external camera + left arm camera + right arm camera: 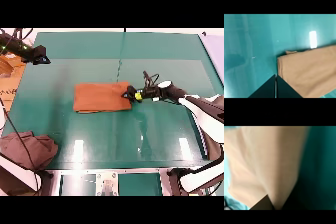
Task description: Fold the shirts.
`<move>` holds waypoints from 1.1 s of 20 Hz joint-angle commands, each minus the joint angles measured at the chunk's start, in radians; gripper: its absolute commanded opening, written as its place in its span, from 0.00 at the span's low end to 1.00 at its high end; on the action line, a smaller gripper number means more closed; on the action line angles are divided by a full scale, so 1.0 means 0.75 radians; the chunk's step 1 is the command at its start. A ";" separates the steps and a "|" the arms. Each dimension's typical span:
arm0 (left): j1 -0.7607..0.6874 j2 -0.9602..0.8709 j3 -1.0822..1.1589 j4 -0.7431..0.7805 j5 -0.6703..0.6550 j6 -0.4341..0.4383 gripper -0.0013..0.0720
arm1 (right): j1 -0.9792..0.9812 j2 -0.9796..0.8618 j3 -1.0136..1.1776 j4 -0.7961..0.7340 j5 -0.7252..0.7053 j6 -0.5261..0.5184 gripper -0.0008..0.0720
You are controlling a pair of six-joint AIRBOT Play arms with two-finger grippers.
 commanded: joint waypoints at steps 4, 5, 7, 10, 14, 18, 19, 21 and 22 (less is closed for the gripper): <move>-0.035 0.001 0.001 0.020 -0.080 0.008 0.04 | -0.237 0.245 0.252 0.036 0.119 0.048 0.03; -0.043 0.001 0.001 0.021 -0.080 0.008 0.05 | -0.331 0.317 0.260 0.024 0.149 0.086 0.03; -0.053 0.001 0.001 0.015 -0.081 0.008 0.05 | -0.535 0.445 0.260 -0.022 0.229 0.162 0.03; -0.076 0.003 -0.037 0.014 -0.079 0.009 0.05 | -0.878 0.582 0.260 -0.067 0.330 0.223 0.03; -0.092 0.003 -0.154 0.015 -0.050 0.019 0.05 | -1.343 0.628 0.260 -0.071 0.426 0.230 0.03; -0.092 0.003 -0.164 0.013 -0.015 0.016 0.05 | -1.641 0.602 0.258 -0.195 0.523 0.202 0.03; -0.092 0.003 -0.164 0.010 -0.007 0.005 0.05 | -1.683 0.591 0.257 -0.203 0.554 0.180 0.03; -0.092 0.003 -0.164 0.010 0.001 0.003 0.05 | -1.740 0.586 0.258 -0.213 0.620 0.136 0.03; -0.092 0.003 -0.164 0.009 0.002 0.002 0.05 | -1.766 0.590 0.259 -0.218 0.646 0.134 0.03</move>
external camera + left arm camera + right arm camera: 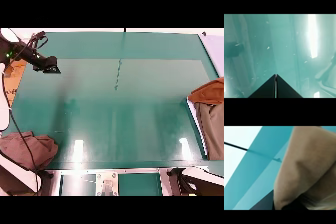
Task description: Fold the shirts.
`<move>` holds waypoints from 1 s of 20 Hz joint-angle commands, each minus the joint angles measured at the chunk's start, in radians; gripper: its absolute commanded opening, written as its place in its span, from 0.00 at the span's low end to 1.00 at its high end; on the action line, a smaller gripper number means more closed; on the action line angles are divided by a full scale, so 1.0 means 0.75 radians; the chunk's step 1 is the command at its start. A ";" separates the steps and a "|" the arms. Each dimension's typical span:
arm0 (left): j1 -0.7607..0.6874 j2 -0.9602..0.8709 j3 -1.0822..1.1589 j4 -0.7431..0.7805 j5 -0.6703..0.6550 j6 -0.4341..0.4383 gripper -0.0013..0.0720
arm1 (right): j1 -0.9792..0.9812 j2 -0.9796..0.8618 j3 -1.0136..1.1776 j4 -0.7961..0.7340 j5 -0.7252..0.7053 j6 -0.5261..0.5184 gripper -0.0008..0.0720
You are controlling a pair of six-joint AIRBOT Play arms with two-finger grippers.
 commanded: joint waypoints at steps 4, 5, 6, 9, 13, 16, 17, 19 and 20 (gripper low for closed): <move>-0.002 0.001 -0.005 -0.009 0.013 -0.009 0.05 | -0.235 0.038 0.000 -0.172 0.171 -0.029 0.03; -0.002 0.001 -0.005 -0.012 0.009 -0.009 0.05 | -0.247 0.039 -0.001 -0.243 0.197 -0.019 0.03; -0.002 0.001 -0.005 -0.013 0.006 -0.008 0.05 | -0.250 0.040 -0.008 -0.320 0.222 -0.013 0.03; -0.002 0.001 -0.005 -0.014 -0.010 -0.008 0.05 | -0.258 0.082 -0.114 -0.611 0.241 0.128 0.03; -0.002 0.001 -0.005 -0.014 -0.054 -0.005 0.05 | -0.335 0.110 -0.316 -0.890 0.254 0.453 0.03; -0.002 0.001 -0.005 -0.014 -0.056 -0.005 0.05 | -0.381 0.105 -0.437 -1.024 0.234 0.543 0.76; -0.002 0.001 -0.005 -0.015 -0.057 -0.006 0.05 | -0.395 0.102 -0.447 -1.085 0.258 0.564 0.85; -0.002 0.001 -0.005 -0.019 -0.063 -0.005 0.05 | -0.431 0.101 -0.432 -1.189 0.314 0.610 0.85; -0.002 0.001 -0.005 -0.018 -0.064 -0.004 0.05 | -0.446 0.101 -0.416 -1.196 0.341 0.637 0.85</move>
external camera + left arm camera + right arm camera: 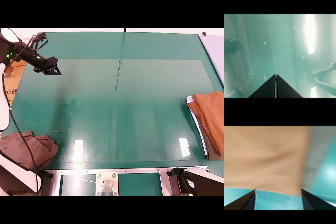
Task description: Fold the shirts.
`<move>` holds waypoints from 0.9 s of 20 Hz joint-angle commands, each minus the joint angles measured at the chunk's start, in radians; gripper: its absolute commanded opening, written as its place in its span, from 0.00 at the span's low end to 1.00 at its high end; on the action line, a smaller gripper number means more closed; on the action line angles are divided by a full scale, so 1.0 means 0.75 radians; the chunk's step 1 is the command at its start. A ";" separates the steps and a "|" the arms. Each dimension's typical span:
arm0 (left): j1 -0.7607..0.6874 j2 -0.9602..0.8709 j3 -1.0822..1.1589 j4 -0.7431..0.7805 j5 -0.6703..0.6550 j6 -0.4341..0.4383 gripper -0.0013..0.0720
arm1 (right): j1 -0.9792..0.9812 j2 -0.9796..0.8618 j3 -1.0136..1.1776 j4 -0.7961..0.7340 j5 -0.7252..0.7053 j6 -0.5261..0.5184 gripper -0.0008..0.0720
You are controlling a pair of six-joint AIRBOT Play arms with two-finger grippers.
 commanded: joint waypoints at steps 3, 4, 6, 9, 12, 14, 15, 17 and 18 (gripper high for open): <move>0.001 0.012 0.001 -0.005 -0.005 0.002 0.05 | -0.015 -0.001 0.049 0.071 0.060 0.050 0.38; 0.001 0.028 0.001 -0.005 0.000 -0.001 0.04 | 0.033 0.001 0.070 0.208 0.037 -0.006 0.05; 0.001 0.093 0.001 -0.005 0.006 -0.009 0.04 | 0.187 0.005 0.100 0.376 -0.020 -0.046 0.03; 0.000 0.197 -0.006 -0.005 -0.045 -0.037 0.04 | 0.540 0.010 0.103 0.395 -0.055 -0.105 0.03; -0.043 0.290 -0.075 0.014 -0.142 -0.038 0.04 | 0.948 0.010 0.093 0.356 -0.057 -0.122 0.03; -0.102 0.419 -0.270 0.027 -0.112 -0.037 0.04 | 1.184 0.021 0.044 0.348 -0.060 -0.117 0.03; -0.140 0.502 -0.411 0.032 -0.071 -0.032 0.04 | 1.282 0.040 0.001 0.348 -0.073 -0.117 0.03; -0.213 0.670 -0.716 0.046 0.005 -0.032 0.05 | 1.484 0.123 -0.119 0.322 -0.146 -0.119 0.03; -0.244 0.750 -0.859 0.046 0.053 -0.032 0.04 | 1.570 0.182 -0.182 0.306 -0.198 -0.119 0.03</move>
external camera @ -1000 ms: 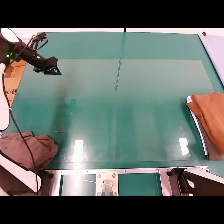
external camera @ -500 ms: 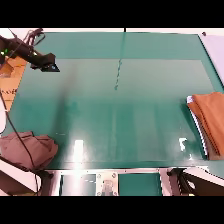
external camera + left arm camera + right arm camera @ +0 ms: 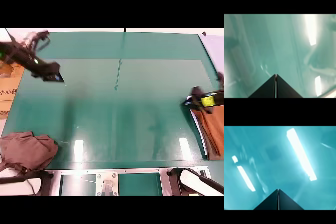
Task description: Fold the shirts.
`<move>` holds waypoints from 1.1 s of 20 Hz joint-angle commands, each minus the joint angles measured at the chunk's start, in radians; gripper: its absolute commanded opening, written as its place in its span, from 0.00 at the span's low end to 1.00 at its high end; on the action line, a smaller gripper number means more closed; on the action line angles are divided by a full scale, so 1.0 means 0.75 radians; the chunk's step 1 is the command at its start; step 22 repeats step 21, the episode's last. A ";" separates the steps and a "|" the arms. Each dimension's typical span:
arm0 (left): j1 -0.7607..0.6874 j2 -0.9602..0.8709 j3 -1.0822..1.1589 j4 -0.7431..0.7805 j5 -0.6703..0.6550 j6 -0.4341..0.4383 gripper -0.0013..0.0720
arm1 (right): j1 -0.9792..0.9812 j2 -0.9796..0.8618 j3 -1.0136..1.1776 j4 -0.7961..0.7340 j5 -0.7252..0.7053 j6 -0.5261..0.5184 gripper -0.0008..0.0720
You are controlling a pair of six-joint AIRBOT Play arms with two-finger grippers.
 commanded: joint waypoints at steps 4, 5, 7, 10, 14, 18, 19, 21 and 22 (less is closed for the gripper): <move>-0.134 0.450 -0.768 0.013 0.262 -0.002 0.05 | 0.618 0.362 -0.361 -0.037 -0.292 -0.009 0.03; -0.134 0.485 -0.824 0.014 0.299 0.001 0.05 | 0.683 0.404 -0.393 -0.037 -0.325 -0.010 0.03; -0.134 0.506 -0.866 0.034 0.335 0.006 0.05 | 0.770 0.434 -0.411 -0.054 -0.364 -0.010 0.05; -0.134 0.506 -0.866 0.038 0.323 -0.001 0.05 | 0.789 0.433 -0.412 -0.046 -0.371 -0.009 0.11; -0.134 0.506 -0.866 0.036 0.328 -0.001 0.05 | 0.788 0.433 -0.412 -0.046 -0.371 -0.009 0.11; -0.134 0.506 -0.866 0.036 0.329 -0.001 0.05 | 0.788 0.433 -0.412 -0.046 -0.371 -0.009 0.11; -0.134 0.506 -0.866 0.036 0.328 -0.001 0.05 | 0.788 0.433 -0.412 -0.046 -0.371 -0.009 0.11; -0.134 0.506 -0.866 0.036 0.329 -0.001 0.05 | 0.788 0.433 -0.412 -0.046 -0.371 -0.009 0.11; -0.134 0.506 -0.866 0.036 0.329 -0.001 0.05 | 0.788 0.433 -0.412 -0.046 -0.371 -0.009 0.11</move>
